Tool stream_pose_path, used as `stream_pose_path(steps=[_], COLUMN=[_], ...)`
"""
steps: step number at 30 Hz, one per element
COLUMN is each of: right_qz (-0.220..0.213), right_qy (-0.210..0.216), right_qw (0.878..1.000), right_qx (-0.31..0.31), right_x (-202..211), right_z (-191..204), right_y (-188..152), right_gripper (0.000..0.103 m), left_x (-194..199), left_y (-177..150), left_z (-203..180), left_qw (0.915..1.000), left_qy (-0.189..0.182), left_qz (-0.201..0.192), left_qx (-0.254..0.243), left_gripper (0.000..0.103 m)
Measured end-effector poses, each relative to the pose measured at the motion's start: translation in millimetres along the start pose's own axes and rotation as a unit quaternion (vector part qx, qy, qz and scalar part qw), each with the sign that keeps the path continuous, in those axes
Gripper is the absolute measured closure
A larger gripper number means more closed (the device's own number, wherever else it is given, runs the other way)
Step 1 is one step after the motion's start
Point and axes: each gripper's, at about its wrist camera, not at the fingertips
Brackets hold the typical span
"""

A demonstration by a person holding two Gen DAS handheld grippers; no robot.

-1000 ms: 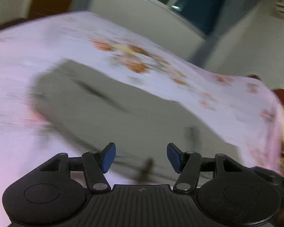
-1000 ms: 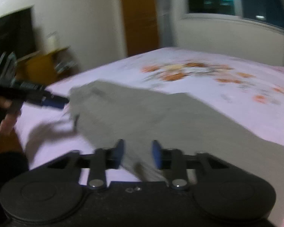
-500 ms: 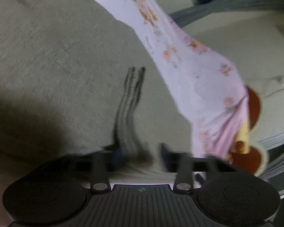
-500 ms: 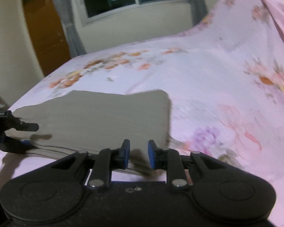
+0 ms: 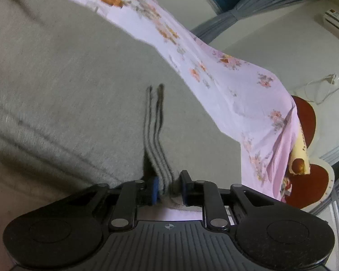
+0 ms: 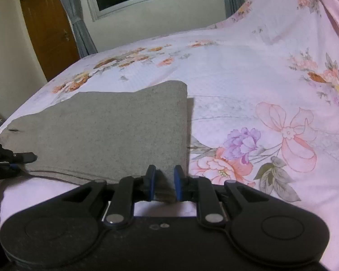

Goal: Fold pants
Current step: 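Grasp the folded sweatpants with the left tool, flatten them, then open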

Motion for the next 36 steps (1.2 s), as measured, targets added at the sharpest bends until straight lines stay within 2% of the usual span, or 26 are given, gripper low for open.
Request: stream_pose_path(steps=[3, 4, 9, 12, 17, 21, 27, 32, 33, 34, 35, 36], right_qz=[-0.012, -0.011, -0.012, -0.004, 0.007, 0.015, 0.039, 0.04, 0.032, 0.019, 0.006, -0.003], right_qy=[-0.006, -0.01, -0.02, -0.029, -0.039, -0.038, -0.03, -0.027, -0.028, -0.029, -0.029, -0.028], right_qw=[1.0, 1.0, 1.0, 0.999, 0.999, 0.999, 0.999, 0.999, 0.999, 0.999, 0.999, 1.0], right_qx=[0.006, 0.01, 0.016, 0.019, 0.009, 0.003, 0.009, 0.022, 0.024, 0.021, 0.017, 0.014], right_x=[3, -2, -35, -63, -98, -103, -81, -42, -34, -21, -11, -3], right_z=[-3, -5, -16, -24, -39, -41, -33, -20, -18, -18, -19, -21], right_y=[9, 12, 40, 63, 90, 91, 64, 27, 24, 21, 20, 20], right_gripper=[0.085, 0.085, 0.085, 0.085, 0.085, 0.083, 0.079, 0.078, 0.078, 0.078, 0.077, 0.077], left_x=[9, 10, -20, -50, -73, -75, -60, -32, -20, 0, 18, 35], left_y=[8, 13, 49, 69, 77, 70, 45, 6, -1, -6, -9, -11], left_z=[-21, -24, -43, -53, -69, -72, -75, -69, -70, -67, -62, -56], left_qw=[0.9967, 0.996, 0.9924, 0.9897, 0.9833, 0.9786, 0.9695, 0.9529, 0.9514, 0.953, 0.954, 0.9547], left_qy=[0.036, 0.041, 0.074, 0.103, 0.128, 0.139, 0.159, 0.168, 0.158, 0.129, 0.11, 0.105], left_qz=[-0.042, -0.046, -0.049, -0.035, -0.028, -0.034, -0.047, -0.077, -0.09, -0.11, -0.127, -0.142], left_qx=[-0.059, -0.065, -0.085, -0.093, -0.127, -0.148, -0.181, -0.241, -0.248, -0.251, -0.248, -0.239], left_gripper=[0.077, 0.077, 0.077, 0.077, 0.073, 0.07, 0.07, 0.07, 0.069, 0.069, 0.064, 0.052])
Point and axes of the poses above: each gripper's, at about its wrist camera, not at the fingertips, and x roughly against the way its jaws point, z to its left, y to its top, and after that the axes turned 15 degrees about x, right-handed
